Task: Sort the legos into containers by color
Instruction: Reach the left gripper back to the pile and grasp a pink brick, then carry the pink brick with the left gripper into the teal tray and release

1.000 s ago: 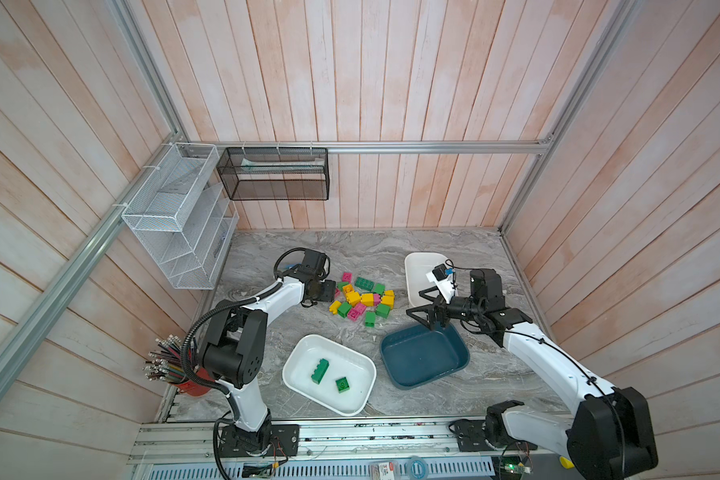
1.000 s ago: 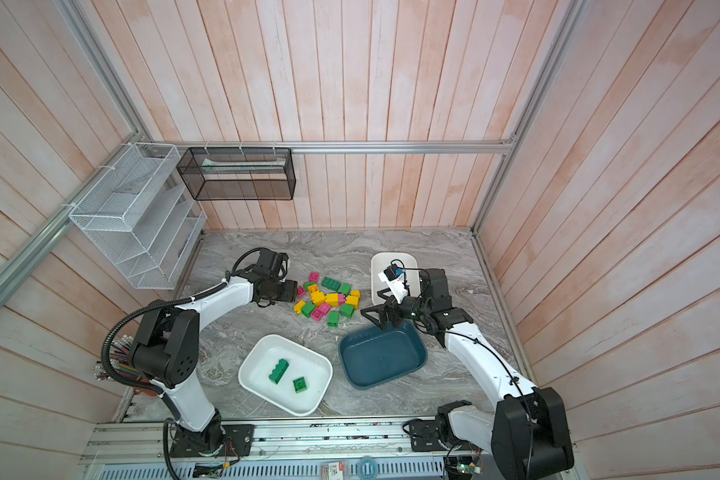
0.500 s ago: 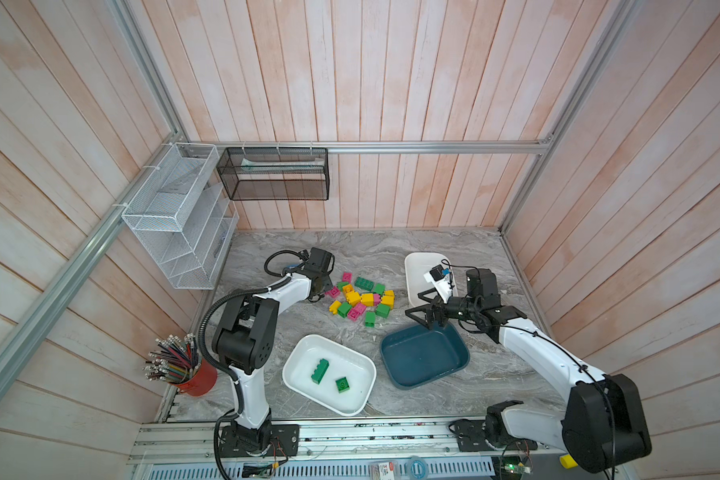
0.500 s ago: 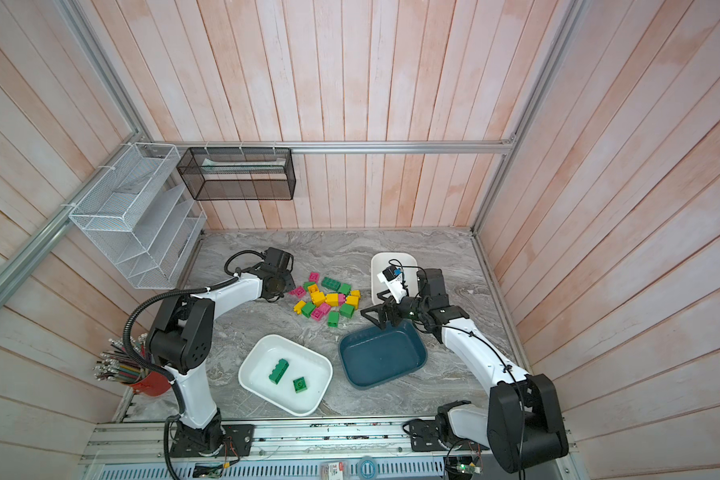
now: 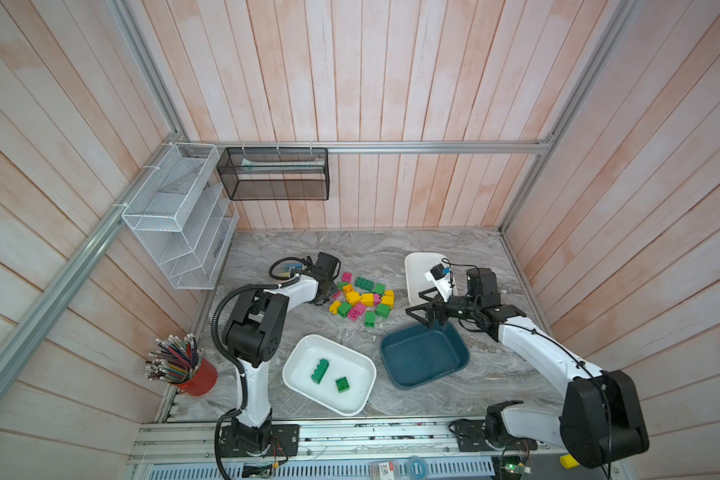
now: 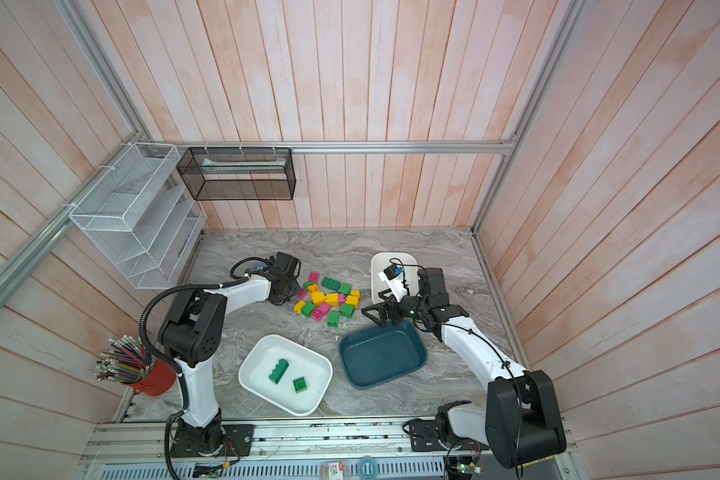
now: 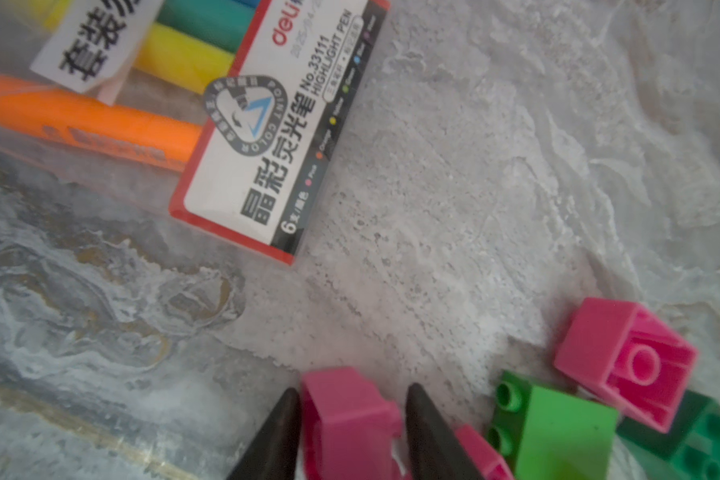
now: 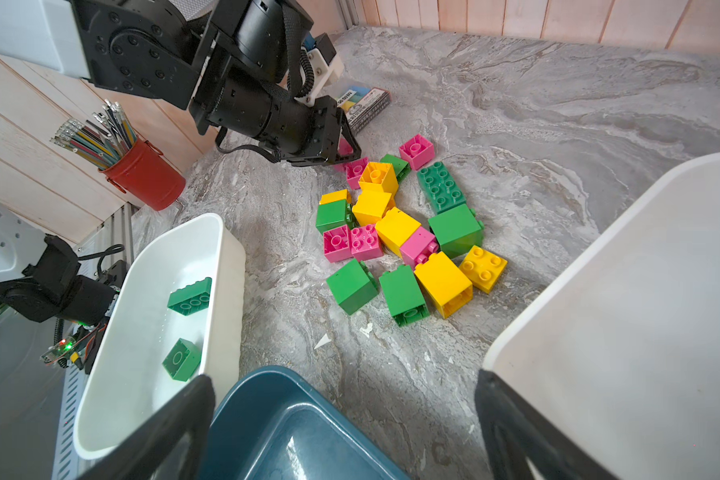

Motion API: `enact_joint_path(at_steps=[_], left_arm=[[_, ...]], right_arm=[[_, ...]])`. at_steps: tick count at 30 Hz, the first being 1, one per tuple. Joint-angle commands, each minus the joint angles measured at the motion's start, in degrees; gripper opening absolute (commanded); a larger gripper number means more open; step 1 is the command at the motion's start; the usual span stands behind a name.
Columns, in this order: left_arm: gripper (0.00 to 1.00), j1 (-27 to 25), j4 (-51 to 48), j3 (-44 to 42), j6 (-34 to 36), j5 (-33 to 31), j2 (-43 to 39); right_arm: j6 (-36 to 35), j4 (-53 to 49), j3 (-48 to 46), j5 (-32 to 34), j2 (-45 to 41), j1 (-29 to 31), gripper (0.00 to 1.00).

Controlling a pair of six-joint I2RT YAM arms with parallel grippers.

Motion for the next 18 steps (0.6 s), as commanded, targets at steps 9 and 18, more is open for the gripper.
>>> enact_joint_path(at_steps=[9,18], left_arm=[[0.20,0.0,-1.8,-2.5,3.1,-3.5,-5.9],[0.21,-9.8,-4.8,-8.4,13.0,3.8,-23.2]], right_arm=[[0.0,0.3,1.4,-1.0,-0.2,-0.3,0.98],[0.9,-2.1,1.3,1.4,-3.2,-2.0,0.98]])
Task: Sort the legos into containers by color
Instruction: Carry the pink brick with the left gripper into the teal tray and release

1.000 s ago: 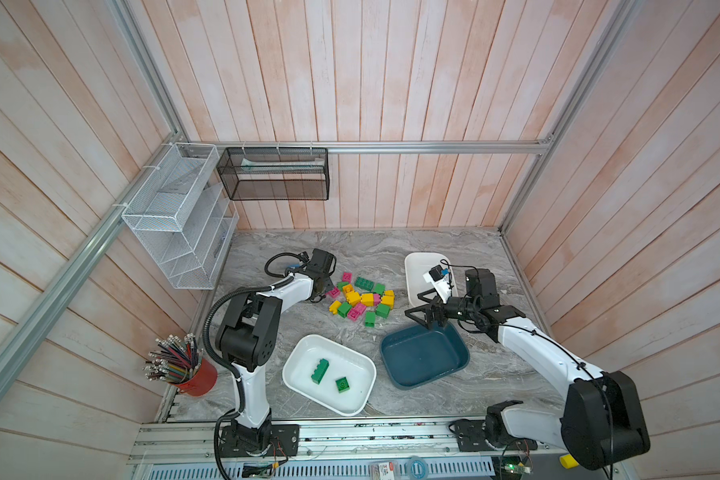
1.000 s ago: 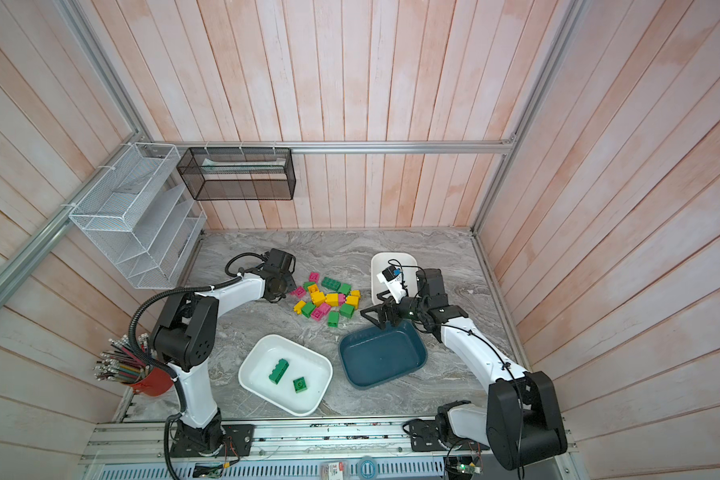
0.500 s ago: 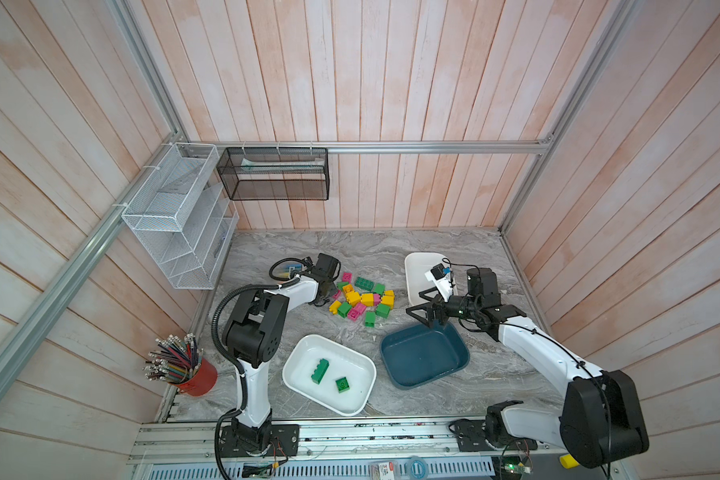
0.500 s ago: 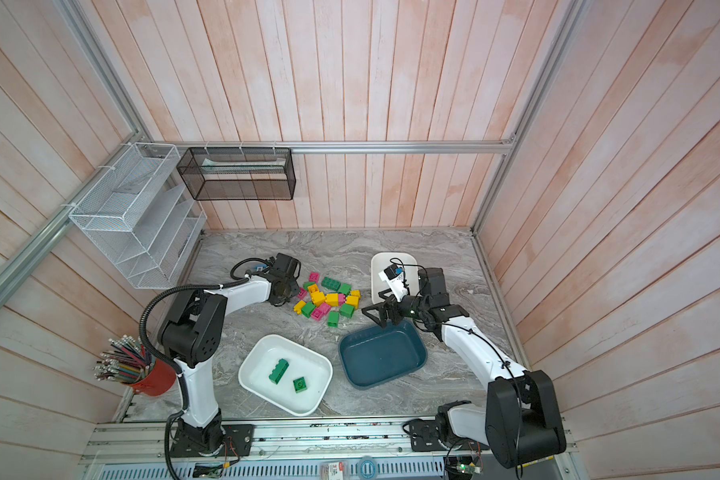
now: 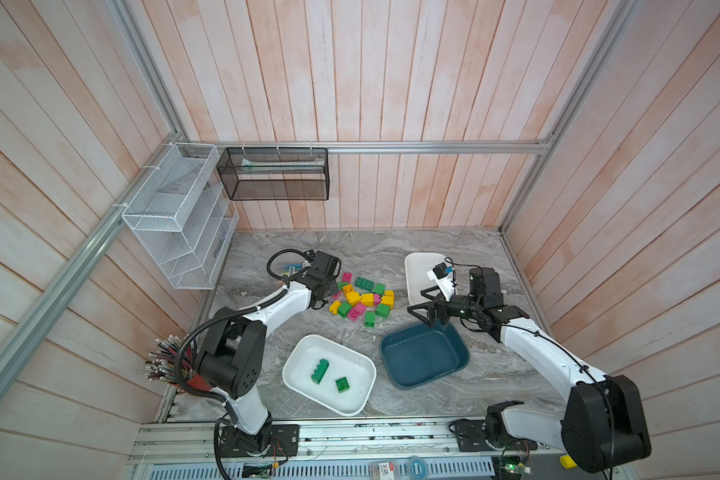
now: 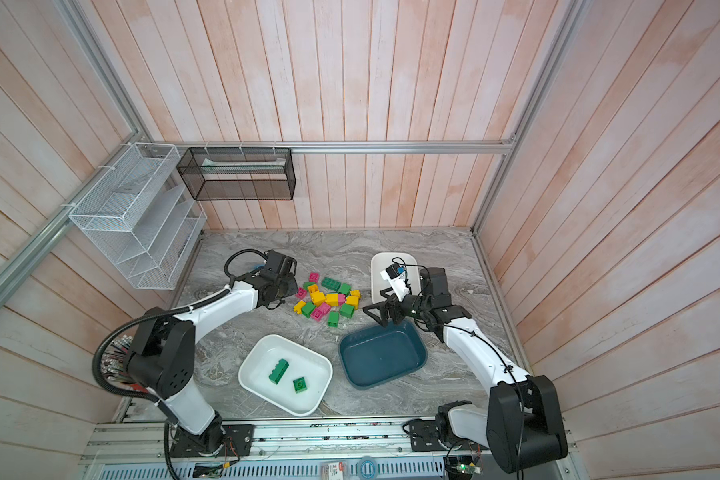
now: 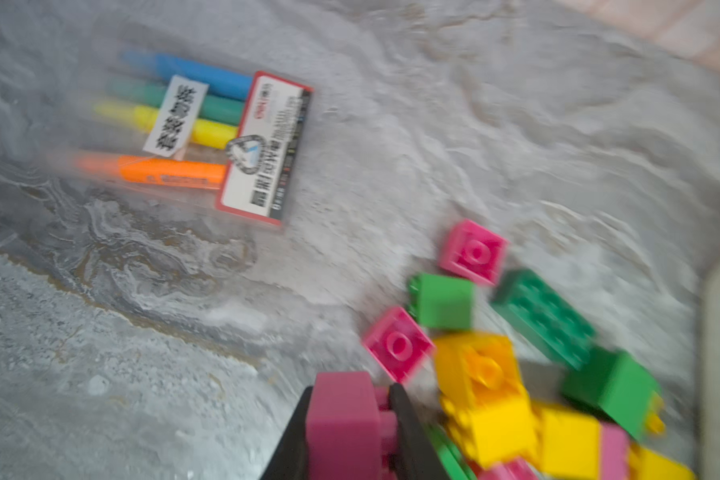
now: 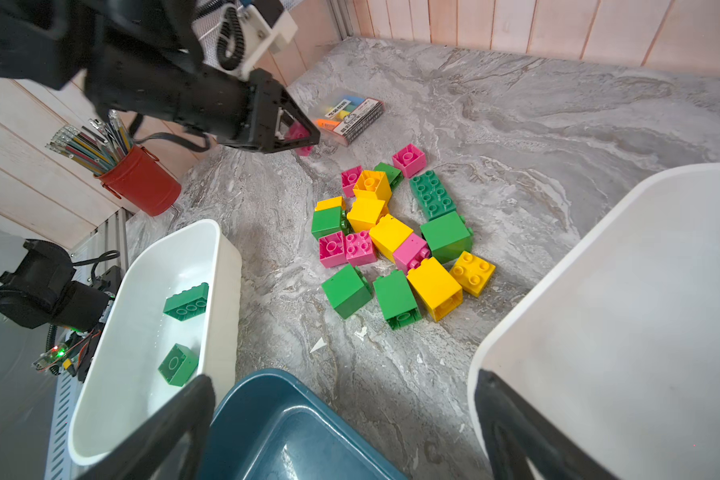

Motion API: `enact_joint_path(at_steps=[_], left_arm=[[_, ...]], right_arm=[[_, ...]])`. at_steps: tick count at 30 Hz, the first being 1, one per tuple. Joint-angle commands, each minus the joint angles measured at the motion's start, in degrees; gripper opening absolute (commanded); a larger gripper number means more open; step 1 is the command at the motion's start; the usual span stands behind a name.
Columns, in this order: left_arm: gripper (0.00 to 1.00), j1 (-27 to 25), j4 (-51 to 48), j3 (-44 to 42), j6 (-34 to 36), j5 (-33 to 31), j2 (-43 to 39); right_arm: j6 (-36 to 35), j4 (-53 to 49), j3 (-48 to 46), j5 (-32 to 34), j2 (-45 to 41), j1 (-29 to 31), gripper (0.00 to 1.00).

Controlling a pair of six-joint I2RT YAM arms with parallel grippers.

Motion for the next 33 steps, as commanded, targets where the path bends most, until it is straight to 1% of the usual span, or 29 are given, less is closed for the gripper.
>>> enact_joint_path(at_steps=[1,3,5,7,9,11,12,14,16,19,22,24,25,26,27,29,30,31,33], left_arm=[[0.21,-6.0,-2.2,-2.7,6.7,4.6,-6.2],[0.21,-10.2,-2.1,-4.3,9.6,9.4,-8.9],[0.21,-15.5,-0.7,-6.0,10.7,13.4,-10.7],[0.21,-19.4,1.2,-7.0,11.4,17.2,-11.0],[0.21,-23.1,5.3,-8.7,12.9,22.0,-10.5],[0.19,-26.4,7.8,-9.1,15.2,25.1,-9.1],[0.18,-28.8,8.2,-8.9,16.3,25.6,-8.3],[0.19,-31.7,9.9,-7.8,18.4,26.1,-5.9],[0.18,-33.1,11.5,-7.1,19.3,27.4,-2.9],[0.18,-33.5,11.4,-4.9,20.1,25.6,3.1],[0.22,-33.5,10.7,-1.9,20.7,21.9,7.4],[0.29,-33.5,10.8,-0.2,21.0,20.8,8.7],[0.37,-33.5,10.8,0.7,21.1,21.2,8.8],[0.51,-33.6,10.8,1.3,21.0,21.6,8.5],[0.61,-33.5,10.7,1.5,21.0,22.0,8.1],[0.75,-33.3,9.7,1.9,22.0,22.4,6.1],[0.80,-33.0,9.0,1.9,22.5,22.6,4.9],[0.83,-32.4,8.4,1.6,23.2,22.9,3.3],[0.87,-30.8,7.3,0.8,24.3,23.0,-0.1]], right_arm=[[0.9,-2.3,1.5,0.9,-1.6,-1.3,0.98],[1.4,-2.7,1.5,0.9,-2.5,-1.9,0.98],[1.9,-3.7,1.8,1.3,-3.2,-2.5,0.98],[2.2,-4.6,2.2,1.8,-3.9,-3.0,0.98],[2.6,-5.5,2.1,2.8,-4.8,-3.8,0.98],[3.3,-6.1,1.7,3.7,-6.1,-5.1,0.98],[3.7,-6.1,1.4,4.0,-6.6,-5.8,0.98],[4.3,-6.2,0.6,4.1,-8.1,-7.1,0.98],[4.6,-6.2,0.1,4.5,-9.4,-7.5,0.98],[5.0,-6.1,-0.8,4.7,-10.7,-7.6,0.98],[5.2,-6.4,-1.5,4.5,-11.7,-7.7,0.98],[5.2,-6.4,-1.9,4.7,-12.2,-7.7,0.98],[5.1,-6.7,-1.9,4.6,-12.3,-7.7,0.98],[5.0,-6.8,-1.9,4.5,-12.5,-7.7,0.98],[4.9,-6.9,-1.9,4.6,-12.6,-7.7,0.98],[4.7,-7.0,-1.8,4.5,-13.0,-7.7,0.98],[4.6,-7.0,-1.7,4.4,-13.0,-7.7,0.98],[4.5,-6.9,-1.7,4.2,-13.0,-7.7,0.98],[4.5,-6.6,-1.7,3.5,-12.8,-7.7,0.98]])
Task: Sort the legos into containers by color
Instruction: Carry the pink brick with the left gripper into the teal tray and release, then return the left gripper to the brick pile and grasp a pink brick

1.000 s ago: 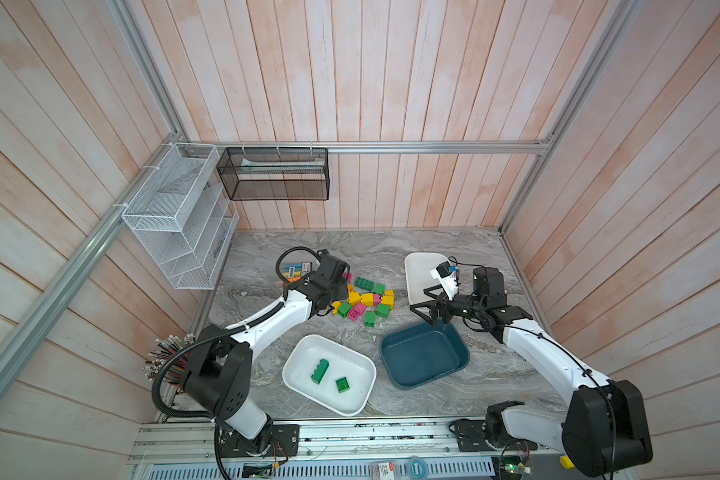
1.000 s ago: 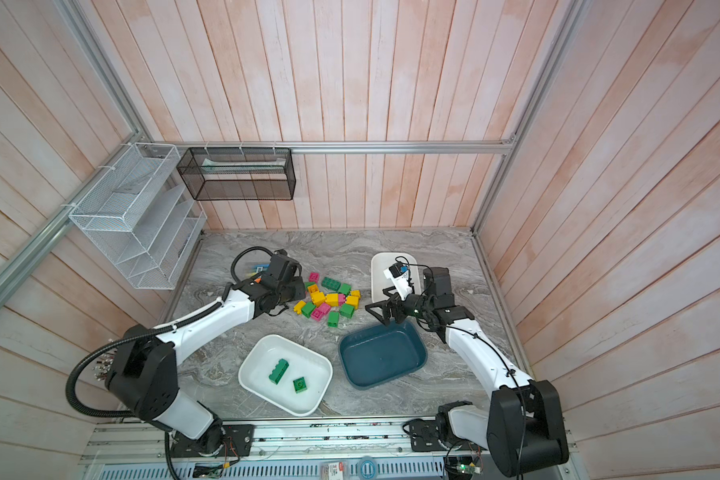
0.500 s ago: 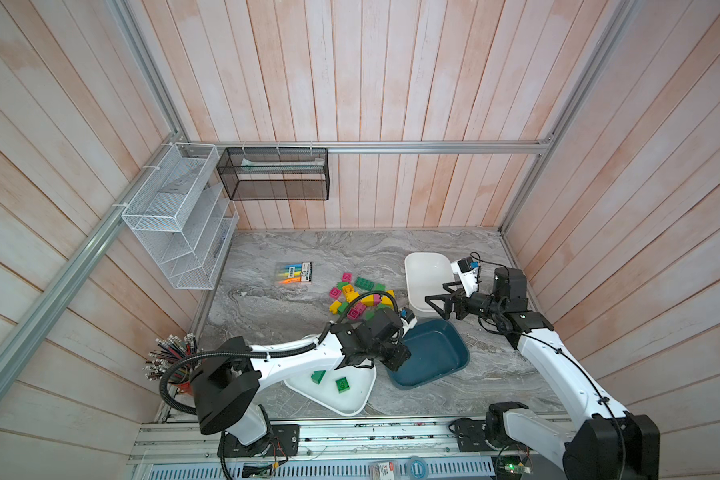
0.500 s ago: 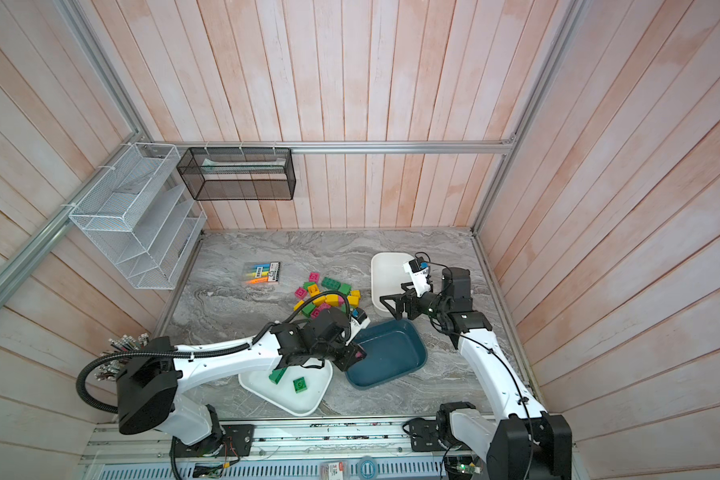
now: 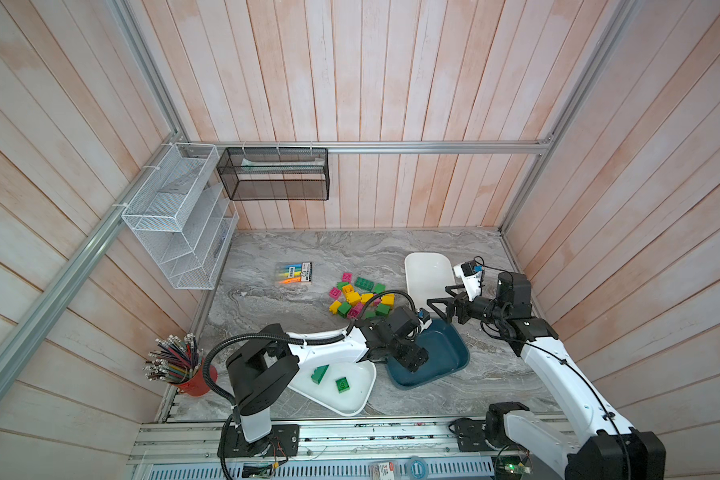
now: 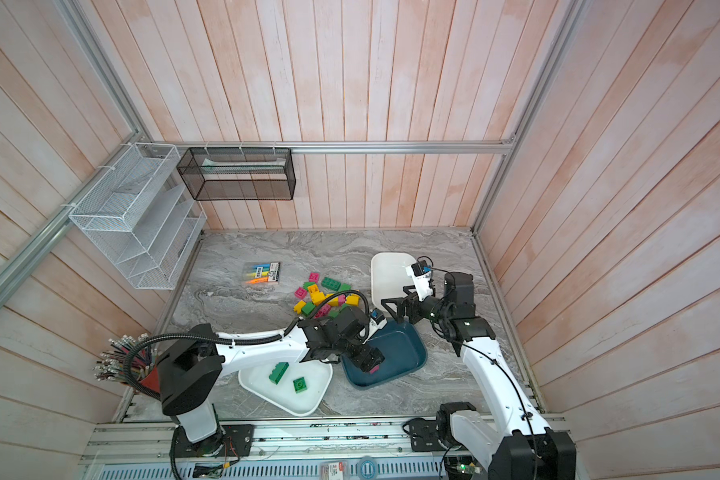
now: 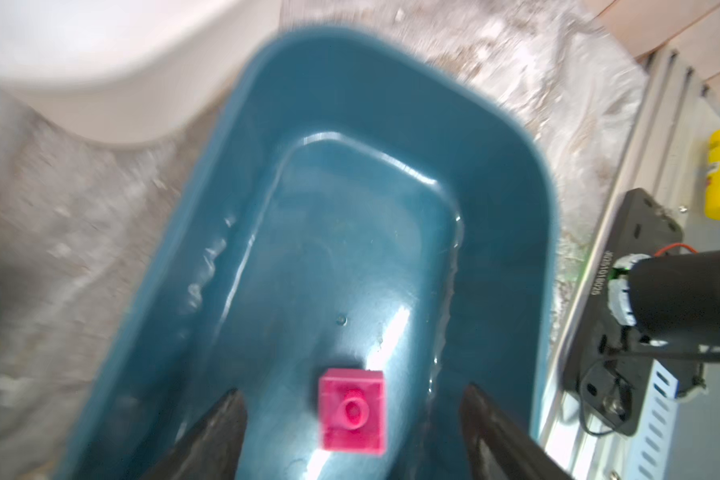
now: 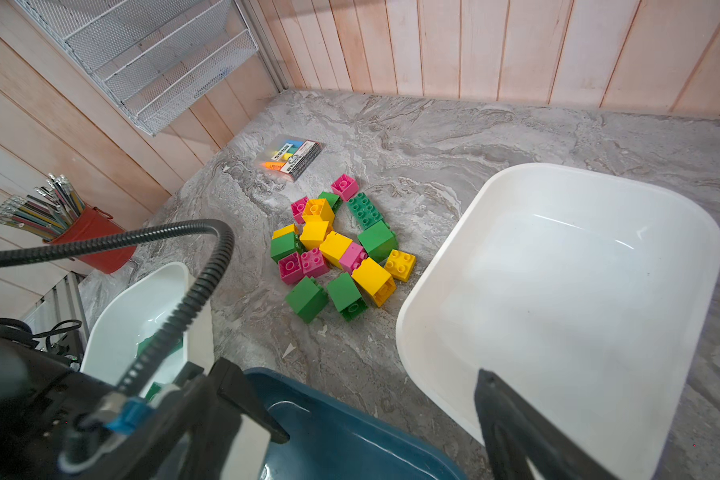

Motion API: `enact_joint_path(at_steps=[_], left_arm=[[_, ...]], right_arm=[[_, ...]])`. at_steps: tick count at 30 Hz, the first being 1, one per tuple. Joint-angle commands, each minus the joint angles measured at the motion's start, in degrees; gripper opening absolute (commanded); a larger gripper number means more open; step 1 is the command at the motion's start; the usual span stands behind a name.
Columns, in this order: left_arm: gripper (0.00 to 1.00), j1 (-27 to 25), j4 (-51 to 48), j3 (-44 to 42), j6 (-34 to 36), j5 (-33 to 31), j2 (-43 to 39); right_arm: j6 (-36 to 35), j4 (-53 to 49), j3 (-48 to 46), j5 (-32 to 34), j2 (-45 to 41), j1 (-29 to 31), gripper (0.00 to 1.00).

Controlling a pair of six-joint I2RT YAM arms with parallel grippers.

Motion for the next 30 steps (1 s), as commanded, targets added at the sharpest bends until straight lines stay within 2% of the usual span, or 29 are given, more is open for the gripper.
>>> enact_joint_path(at_steps=[1,3,9,14,16,22,30], left_arm=[[0.87,3.3,-2.5,0.4,3.2,0.3,-6.8],[0.87,6.3,-4.9,-0.3,4.7,-0.4,-9.5],[0.87,19.8,-8.6,-2.6,8.1,-2.4,-14.2],[0.87,29.2,-8.1,-3.2,12.4,-9.1,-11.3],[0.87,32.2,-7.2,-2.8,13.9,-9.6,-8.6],[0.85,37.7,-3.8,-0.4,16.9,-8.3,0.6],[0.82,39.7,-0.2,1.3,20.6,-6.8,6.7]], right_arm=[[0.1,-0.3,-0.3,-1.4,-0.3,-0.3,0.98],[0.6,0.7,-0.4,-2.5,0.1,-0.2,0.98],[1.4,2.9,-0.5,-4.2,1.3,1.3,0.98],[2.3,4.6,-0.9,-4.0,2.2,3.4,0.98],[2.4,4.8,-0.8,-3.7,2.8,3.9,0.98],[1.9,4.3,0.3,-3.2,4.8,5.1,0.98],[1.2,3.9,0.4,-2.1,5.1,5.2,0.98]])
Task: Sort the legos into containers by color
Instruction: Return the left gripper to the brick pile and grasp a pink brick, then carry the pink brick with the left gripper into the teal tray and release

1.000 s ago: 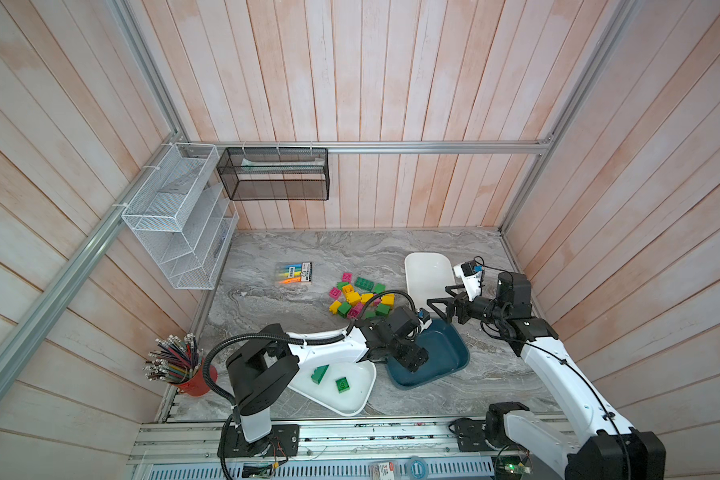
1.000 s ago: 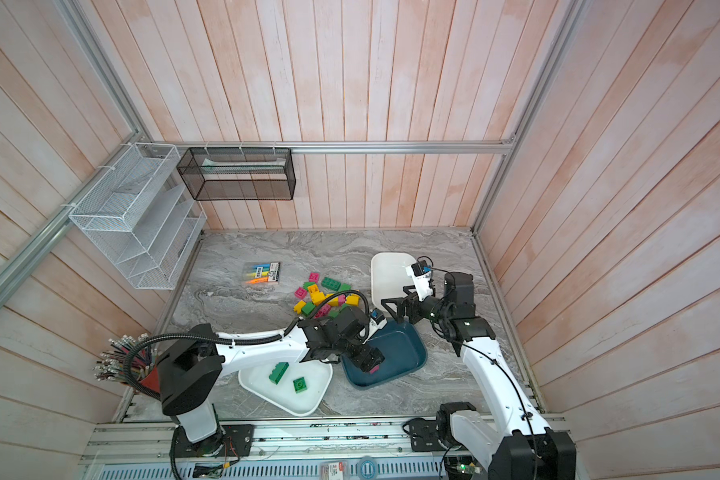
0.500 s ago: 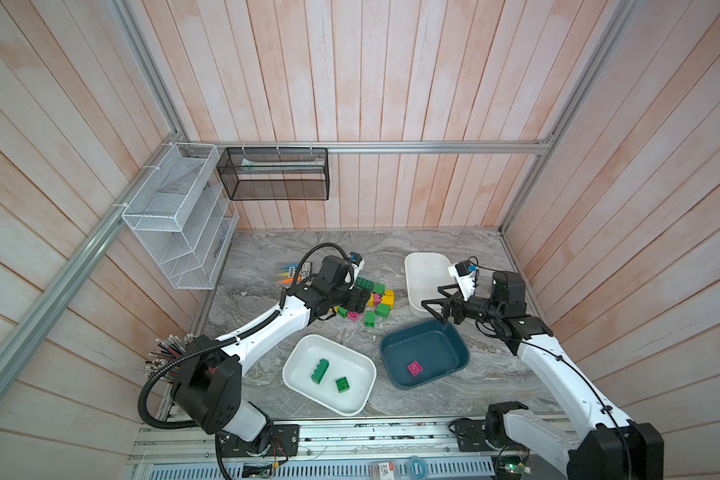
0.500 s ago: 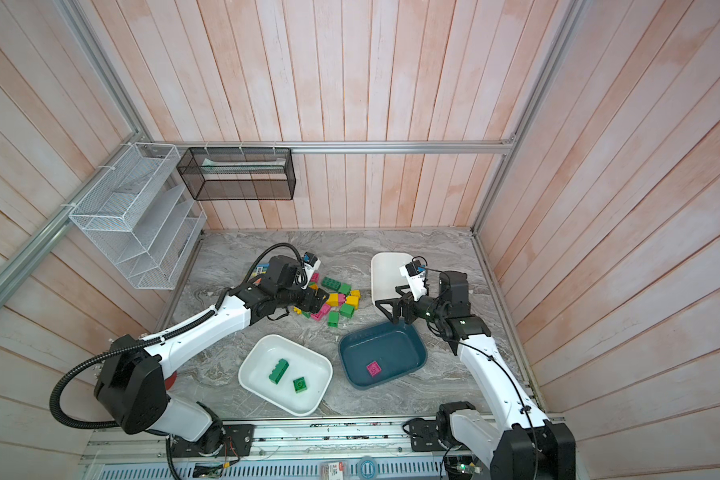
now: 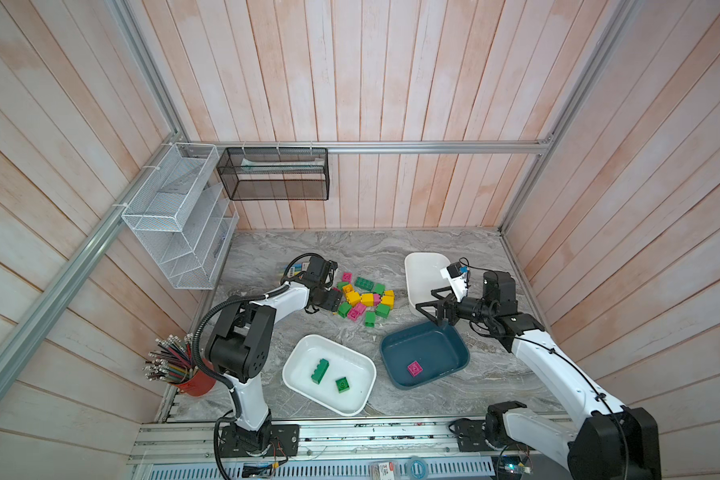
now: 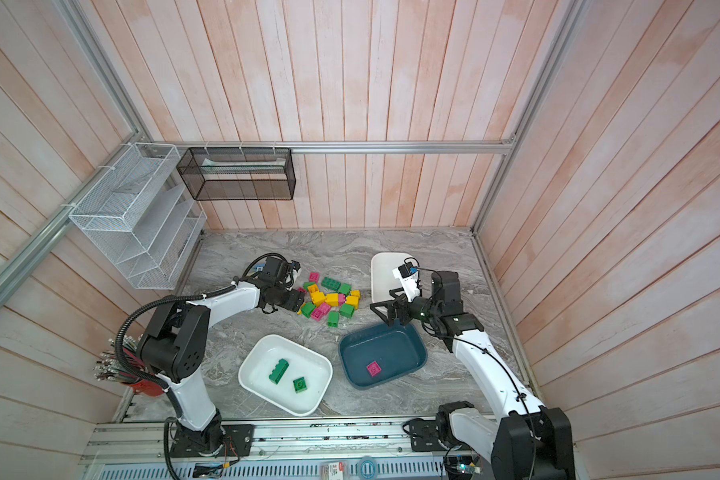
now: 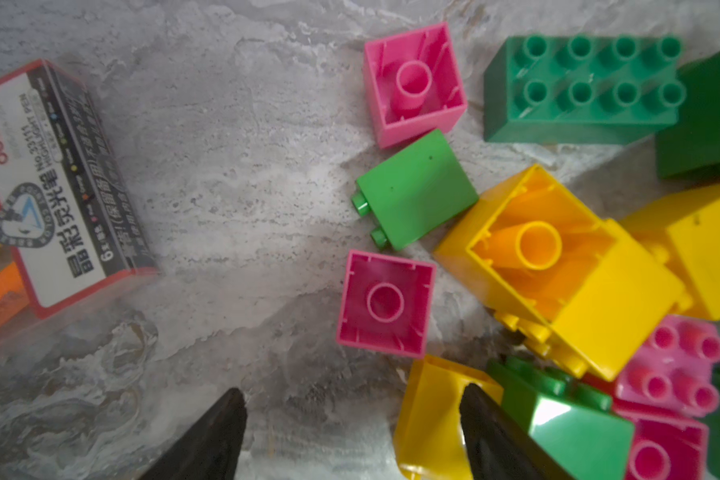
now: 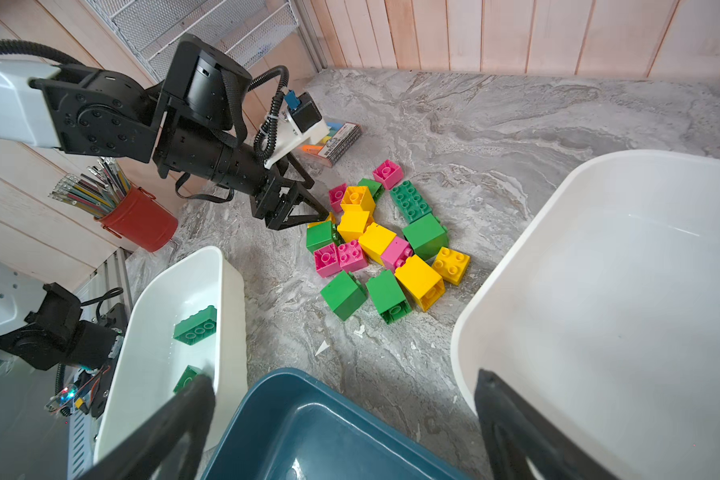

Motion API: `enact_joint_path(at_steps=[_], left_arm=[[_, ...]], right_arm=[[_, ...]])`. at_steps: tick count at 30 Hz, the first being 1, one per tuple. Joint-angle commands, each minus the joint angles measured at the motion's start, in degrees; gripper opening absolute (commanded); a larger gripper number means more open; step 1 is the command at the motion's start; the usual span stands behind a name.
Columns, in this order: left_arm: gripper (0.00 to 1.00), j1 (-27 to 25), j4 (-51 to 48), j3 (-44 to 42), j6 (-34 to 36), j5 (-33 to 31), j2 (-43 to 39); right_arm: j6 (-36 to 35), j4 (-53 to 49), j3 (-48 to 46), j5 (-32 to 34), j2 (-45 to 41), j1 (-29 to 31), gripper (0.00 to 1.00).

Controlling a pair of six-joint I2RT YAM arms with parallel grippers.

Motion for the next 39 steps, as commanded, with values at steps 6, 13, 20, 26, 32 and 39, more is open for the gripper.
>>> enact_joint_path(at_steps=[6,13,20,26,32,39], left_arm=[[0.80,0.3,6.5,3.9,4.0,2.7,4.6],[0.64,0.3,3.2,8.8,5.8,3.6,8.6],[0.56,0.3,-0.5,9.6,7.4,1.5,10.2],[0.46,0.4,-0.5,9.2,7.7,2.5,10.0],[0.39,0.3,-1.9,9.8,6.3,1.7,6.4],[0.40,-4.6,-6.5,7.2,1.1,4.9,-7.6]], right_arm=[[-0.2,0.6,1.0,0.5,1.4,0.2,0.98],[-0.7,0.1,1.7,0.9,2.0,0.2,0.98],[-1.0,-0.3,1.8,1.1,1.9,0.2,0.98],[-1.0,-0.3,2.5,0.9,2.6,0.2,0.98],[-1.2,-0.8,2.7,2.0,2.0,0.2,0.98],[-2.1,-3.0,3.6,2.4,2.6,-0.3,0.98]])
